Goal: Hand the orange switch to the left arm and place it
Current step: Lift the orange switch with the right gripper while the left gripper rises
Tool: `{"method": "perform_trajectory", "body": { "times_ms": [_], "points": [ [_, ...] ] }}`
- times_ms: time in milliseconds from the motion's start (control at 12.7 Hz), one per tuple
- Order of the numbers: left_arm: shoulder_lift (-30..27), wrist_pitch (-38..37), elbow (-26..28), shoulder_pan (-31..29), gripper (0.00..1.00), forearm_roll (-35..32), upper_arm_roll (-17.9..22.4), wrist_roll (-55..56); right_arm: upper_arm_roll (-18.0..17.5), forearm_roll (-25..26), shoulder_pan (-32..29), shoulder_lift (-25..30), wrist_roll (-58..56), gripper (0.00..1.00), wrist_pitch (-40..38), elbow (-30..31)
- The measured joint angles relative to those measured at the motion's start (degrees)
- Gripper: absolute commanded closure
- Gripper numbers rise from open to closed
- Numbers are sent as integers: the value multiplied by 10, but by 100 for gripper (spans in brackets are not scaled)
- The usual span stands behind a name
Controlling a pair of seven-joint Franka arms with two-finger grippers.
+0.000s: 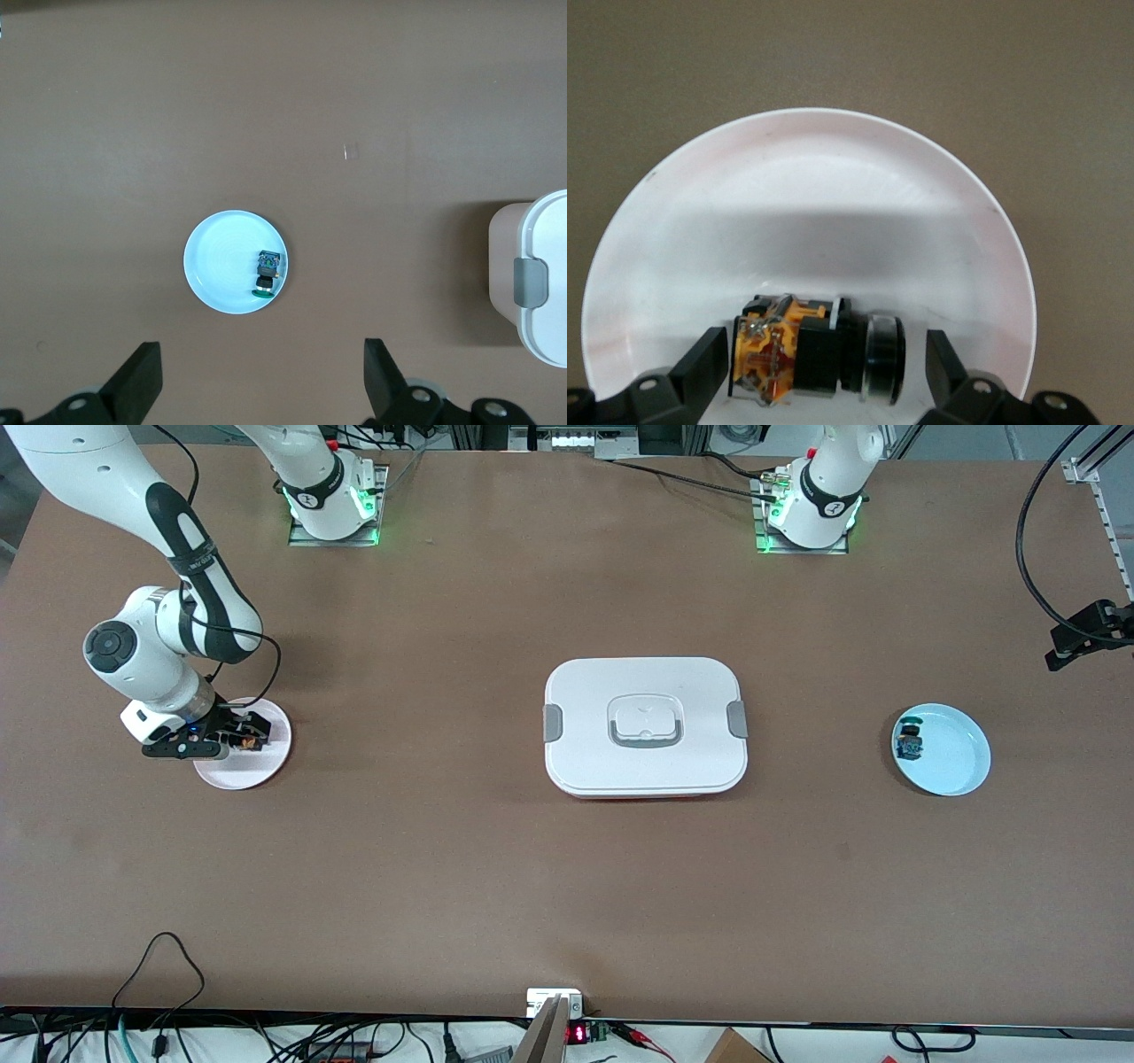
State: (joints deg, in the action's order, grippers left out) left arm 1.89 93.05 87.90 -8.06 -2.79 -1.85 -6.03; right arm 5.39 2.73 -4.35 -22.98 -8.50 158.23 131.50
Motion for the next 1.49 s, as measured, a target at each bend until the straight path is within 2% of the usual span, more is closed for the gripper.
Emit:
{"method": "perform_trajectory", "body": {
  "times_ms": [79, 393, 550, 786, 1100, 1258, 1493],
  "points": [
    [1, -1, 0, 0, 0, 0, -4, 0, 0, 0, 0, 0, 0, 57, 0, 0],
    [18, -20, -6, 2, 0, 0, -30, 0, 0, 0, 0, 1, -19, 86, -1, 0],
    [18, -68, -33, 2, 0, 0, -33, 0, 0, 0, 0, 3, -46, 89, -7, -1],
    [17, -121, -62, 3, 0, -1, -44, 0, 0, 0, 0, 18, -58, 99, -56, -9],
    [18, -140, -77, 6, 0, -15, -50, 1, -3, 0, 3, 50, -61, 99, -133, -27],
    [21, -140, -77, 3, 0, -17, -47, 1, -8, 0, 9, 63, -61, 99, -222, -72],
    [23, -140, -78, 5, 0, -38, -52, 1, -12, -8, 32, 74, -61, 99, -372, -179]
  ]
}}
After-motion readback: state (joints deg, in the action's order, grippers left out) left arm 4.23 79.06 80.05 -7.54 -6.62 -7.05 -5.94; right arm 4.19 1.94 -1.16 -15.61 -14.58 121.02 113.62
